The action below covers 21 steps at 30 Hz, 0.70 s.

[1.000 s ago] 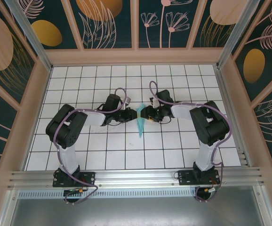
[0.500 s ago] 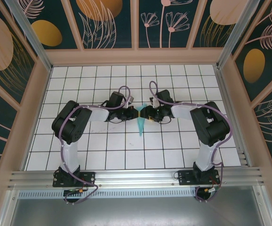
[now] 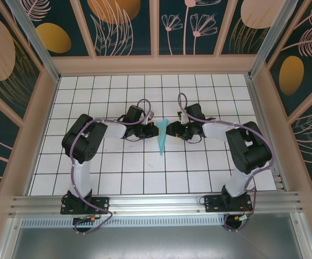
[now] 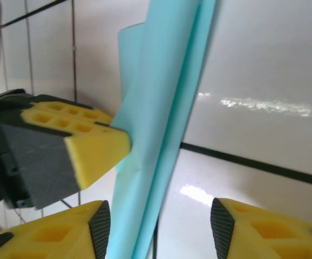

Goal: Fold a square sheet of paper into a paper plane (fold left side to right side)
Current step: Fold the wing for the fifth time at the center of the table.

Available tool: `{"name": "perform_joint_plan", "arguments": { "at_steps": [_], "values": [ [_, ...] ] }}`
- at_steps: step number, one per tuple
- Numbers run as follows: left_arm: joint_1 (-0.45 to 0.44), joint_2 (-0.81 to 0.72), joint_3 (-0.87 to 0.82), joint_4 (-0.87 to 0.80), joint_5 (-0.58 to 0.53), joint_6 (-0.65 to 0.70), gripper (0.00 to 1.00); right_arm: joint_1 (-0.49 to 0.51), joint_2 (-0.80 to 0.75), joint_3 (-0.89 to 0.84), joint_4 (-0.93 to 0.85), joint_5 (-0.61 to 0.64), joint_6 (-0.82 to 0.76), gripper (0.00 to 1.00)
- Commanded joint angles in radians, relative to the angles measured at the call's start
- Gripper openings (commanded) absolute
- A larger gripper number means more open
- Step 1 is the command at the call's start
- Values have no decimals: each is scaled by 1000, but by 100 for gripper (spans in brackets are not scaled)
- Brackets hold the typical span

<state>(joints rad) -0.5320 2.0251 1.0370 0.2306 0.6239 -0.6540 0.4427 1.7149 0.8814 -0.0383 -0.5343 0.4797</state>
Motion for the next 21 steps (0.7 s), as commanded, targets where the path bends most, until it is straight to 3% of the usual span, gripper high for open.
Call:
{"name": "perform_joint_plan", "arguments": {
  "at_steps": [1, 13, 21],
  "values": [
    [2, 27, 21, -25, -19, 29, 7, -2, -61, -35, 66, -68, 29, 52],
    [2, 50, 34, -25, -9, 31, 8, 36, -23, -52, 227, -127, 130, 27],
    [2, 59, 41, -36, -11, 37, 8, 51, 68, 24, 204, -103, 129, 23]
  ]
}}
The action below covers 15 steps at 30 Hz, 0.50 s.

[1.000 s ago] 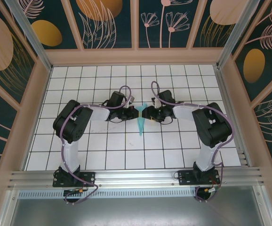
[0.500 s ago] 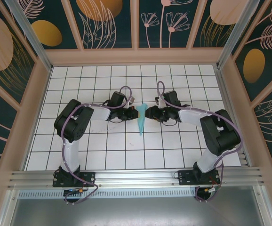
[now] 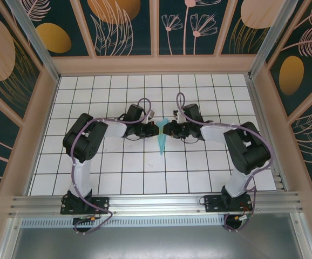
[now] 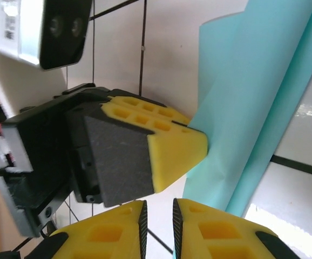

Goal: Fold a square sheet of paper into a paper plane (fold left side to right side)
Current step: Fold the wing for the fifth time at the center of the table.

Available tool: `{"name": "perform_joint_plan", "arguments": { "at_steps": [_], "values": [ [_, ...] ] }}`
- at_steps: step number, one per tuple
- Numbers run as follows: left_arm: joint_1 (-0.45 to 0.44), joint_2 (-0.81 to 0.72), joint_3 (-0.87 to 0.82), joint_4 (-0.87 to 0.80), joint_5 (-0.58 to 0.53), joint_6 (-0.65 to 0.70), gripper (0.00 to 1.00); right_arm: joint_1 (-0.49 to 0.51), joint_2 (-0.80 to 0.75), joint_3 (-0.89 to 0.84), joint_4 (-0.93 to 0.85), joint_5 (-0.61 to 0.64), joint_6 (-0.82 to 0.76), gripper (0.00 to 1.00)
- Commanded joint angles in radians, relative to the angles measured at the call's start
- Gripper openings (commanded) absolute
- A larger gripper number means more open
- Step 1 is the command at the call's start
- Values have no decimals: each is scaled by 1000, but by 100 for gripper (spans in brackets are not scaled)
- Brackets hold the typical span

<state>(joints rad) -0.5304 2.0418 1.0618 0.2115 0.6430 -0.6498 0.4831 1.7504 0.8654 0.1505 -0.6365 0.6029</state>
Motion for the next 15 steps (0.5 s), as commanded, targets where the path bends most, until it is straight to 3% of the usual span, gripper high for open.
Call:
{"name": "perform_joint_plan", "arguments": {
  "at_steps": [1, 15],
  "values": [
    [0, 42, 17, -17, -33, 34, 8, 11, 44, 45, 14, 2, 6, 22],
    [0, 46, 20, -39, -81, 39, 3, 12, 131, 82, -31, 43, -14, 22]
  ]
}}
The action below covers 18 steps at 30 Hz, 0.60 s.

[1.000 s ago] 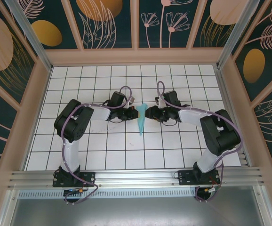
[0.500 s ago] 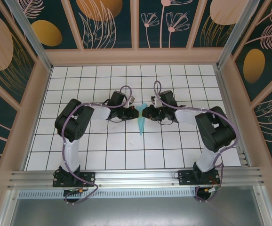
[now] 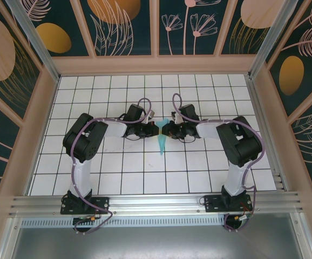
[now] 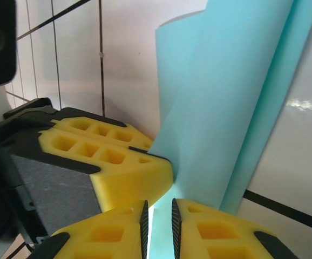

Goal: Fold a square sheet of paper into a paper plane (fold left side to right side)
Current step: Fold the wing for the fifth time at the center of the table.

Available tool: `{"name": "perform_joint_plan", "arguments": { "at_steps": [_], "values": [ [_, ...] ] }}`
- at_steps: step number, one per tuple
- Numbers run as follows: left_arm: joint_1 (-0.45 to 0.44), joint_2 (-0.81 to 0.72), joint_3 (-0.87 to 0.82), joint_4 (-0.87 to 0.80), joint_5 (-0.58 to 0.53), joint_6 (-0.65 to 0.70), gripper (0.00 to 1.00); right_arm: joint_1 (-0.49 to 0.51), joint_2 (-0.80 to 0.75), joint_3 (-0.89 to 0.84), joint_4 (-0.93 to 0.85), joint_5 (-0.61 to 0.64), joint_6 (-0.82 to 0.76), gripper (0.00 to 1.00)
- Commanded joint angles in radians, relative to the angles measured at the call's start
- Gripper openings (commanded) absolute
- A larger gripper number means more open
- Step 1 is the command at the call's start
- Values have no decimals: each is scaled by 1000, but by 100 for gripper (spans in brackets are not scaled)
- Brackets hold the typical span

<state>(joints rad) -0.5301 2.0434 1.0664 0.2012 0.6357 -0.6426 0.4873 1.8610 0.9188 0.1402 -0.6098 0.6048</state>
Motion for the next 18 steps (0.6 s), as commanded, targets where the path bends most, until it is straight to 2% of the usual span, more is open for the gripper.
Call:
{"name": "perform_joint_plan", "arguments": {
  "at_steps": [1, 18],
  "values": [
    [0, 46, 15, -30, -77, 32, 3, 7, 21, 29, -22, 16, -17, 22],
    [1, 59, 20, -32, -127, 24, 0, 7, 26, 32, -38, 18, -29, 23]
  ]
}}
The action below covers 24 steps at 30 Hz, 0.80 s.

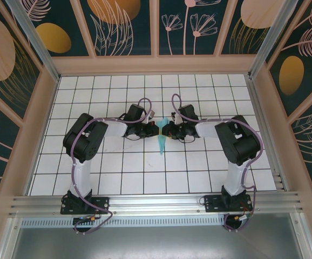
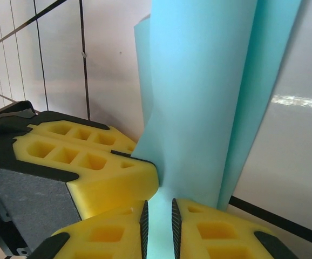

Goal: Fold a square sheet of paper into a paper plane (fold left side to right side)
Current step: Fold the wing for the fifth time at the center of the table.

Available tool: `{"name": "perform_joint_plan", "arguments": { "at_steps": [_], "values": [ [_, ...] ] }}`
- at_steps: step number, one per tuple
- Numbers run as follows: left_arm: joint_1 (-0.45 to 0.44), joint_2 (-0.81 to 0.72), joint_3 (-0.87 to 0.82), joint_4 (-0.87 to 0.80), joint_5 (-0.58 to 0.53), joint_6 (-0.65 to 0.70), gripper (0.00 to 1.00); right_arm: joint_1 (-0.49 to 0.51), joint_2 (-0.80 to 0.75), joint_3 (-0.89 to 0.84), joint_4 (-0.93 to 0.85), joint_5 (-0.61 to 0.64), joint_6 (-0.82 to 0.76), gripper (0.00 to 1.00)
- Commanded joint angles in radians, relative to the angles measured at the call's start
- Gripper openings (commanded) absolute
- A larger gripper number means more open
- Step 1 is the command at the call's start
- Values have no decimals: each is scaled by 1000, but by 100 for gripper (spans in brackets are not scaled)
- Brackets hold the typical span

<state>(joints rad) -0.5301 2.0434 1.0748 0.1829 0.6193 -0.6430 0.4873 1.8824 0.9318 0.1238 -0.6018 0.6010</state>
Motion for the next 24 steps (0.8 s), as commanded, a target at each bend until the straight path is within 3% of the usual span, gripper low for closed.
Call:
{"name": "perform_joint_plan", "arguments": {
  "at_steps": [1, 14, 24],
  "values": [
    [0, 59, 11, -16, -120, 25, 0, 9, 0, 18, -21, 10, -26, 23],
    [1, 64, 13, -23, -135, 31, 0, 25, -174, -62, -71, 7, -42, 24],
    [1, 63, 9, -25, -136, 32, 0, 147, -260, -215, 60, -35, 55, 24]
  ]
}}
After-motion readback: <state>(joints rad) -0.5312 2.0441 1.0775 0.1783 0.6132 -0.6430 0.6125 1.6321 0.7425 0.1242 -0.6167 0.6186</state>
